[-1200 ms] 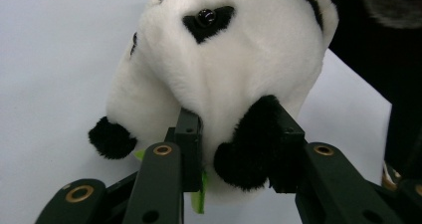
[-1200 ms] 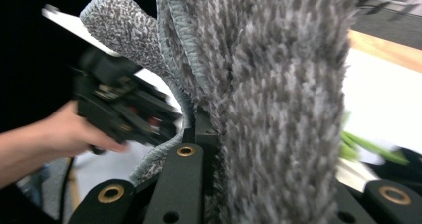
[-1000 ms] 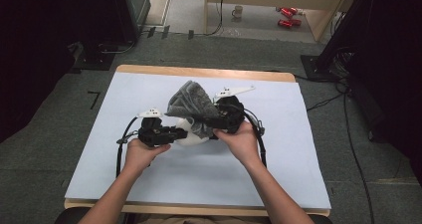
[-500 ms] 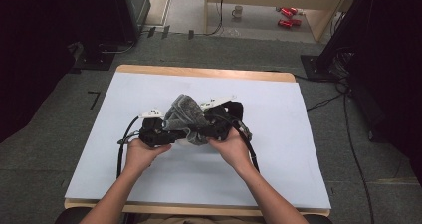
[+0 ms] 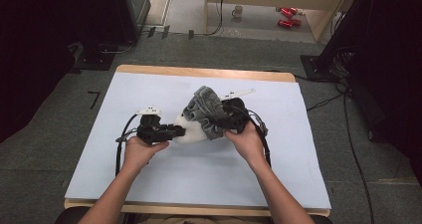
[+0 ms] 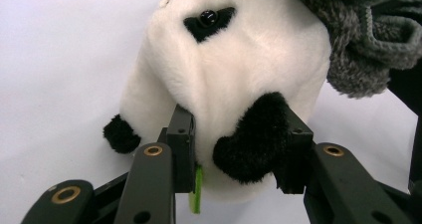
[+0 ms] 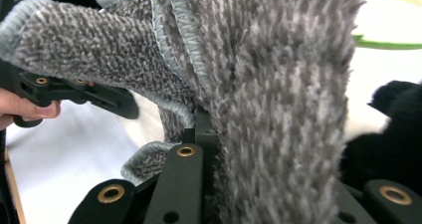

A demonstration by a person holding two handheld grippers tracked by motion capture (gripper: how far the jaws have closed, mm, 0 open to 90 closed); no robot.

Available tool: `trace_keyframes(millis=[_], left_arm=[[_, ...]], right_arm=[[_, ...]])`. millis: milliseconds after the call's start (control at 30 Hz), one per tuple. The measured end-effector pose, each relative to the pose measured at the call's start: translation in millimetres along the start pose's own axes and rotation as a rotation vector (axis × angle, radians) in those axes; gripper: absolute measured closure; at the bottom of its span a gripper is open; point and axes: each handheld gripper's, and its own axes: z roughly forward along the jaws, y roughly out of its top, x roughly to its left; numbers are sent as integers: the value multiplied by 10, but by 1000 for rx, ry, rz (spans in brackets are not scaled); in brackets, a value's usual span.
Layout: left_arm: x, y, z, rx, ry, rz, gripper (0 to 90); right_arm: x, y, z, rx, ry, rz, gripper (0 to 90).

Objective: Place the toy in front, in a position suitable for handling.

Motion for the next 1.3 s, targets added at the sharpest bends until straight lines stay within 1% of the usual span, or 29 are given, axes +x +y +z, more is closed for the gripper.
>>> trace_keyframes(millis=[67,133,200,367,467,667,733,900,933,967,1033,1100,1133,1200,1300], left_arm=[[6,7,1,-1,1,5,607],[13,16,5,-6,4,9,607],[21,25,6,-7,4,10,607],[20,36,13,-14,11,16,606],[0,45,27,-19,10,25,605],[-5,47,31,-22,10,22,606],[-4,44,31,-24,9,21,606],[-10,42,32,-27,13,16,606],[-13,40,32,-27,14,15,606],[-21,39,34,-30,18,15,605],[-37,35,34,-29,22,19,605],[-67,36,32,-27,27,32,606],[-80,37,34,-30,29,35,606],[-120,37,40,-31,31,39,606],[-179,37,53,-33,43,56,606]], right_arm=[[-36,-1,-14,-6,-4,0,799],[-57,1,-45,-7,-20,-3,798],[-99,5,-111,-12,-46,2,798],[-246,-9,-263,-40,-82,50,799],[-323,-20,-336,-54,-114,66,800],[-362,-14,-422,-55,-175,48,800],[-405,-18,-453,-66,-179,55,801],[-505,-39,-545,-85,-183,98,801],[-510,-35,-569,-91,-181,105,801],[-507,-25,-599,-95,-168,118,801],[-459,16,-663,-112,-144,122,803],[-376,72,-727,-138,-111,113,803],[-312,108,-761,-155,-89,105,803],[-215,154,-785,-166,-59,88,803],[-48,206,-741,-168,-13,55,802]])
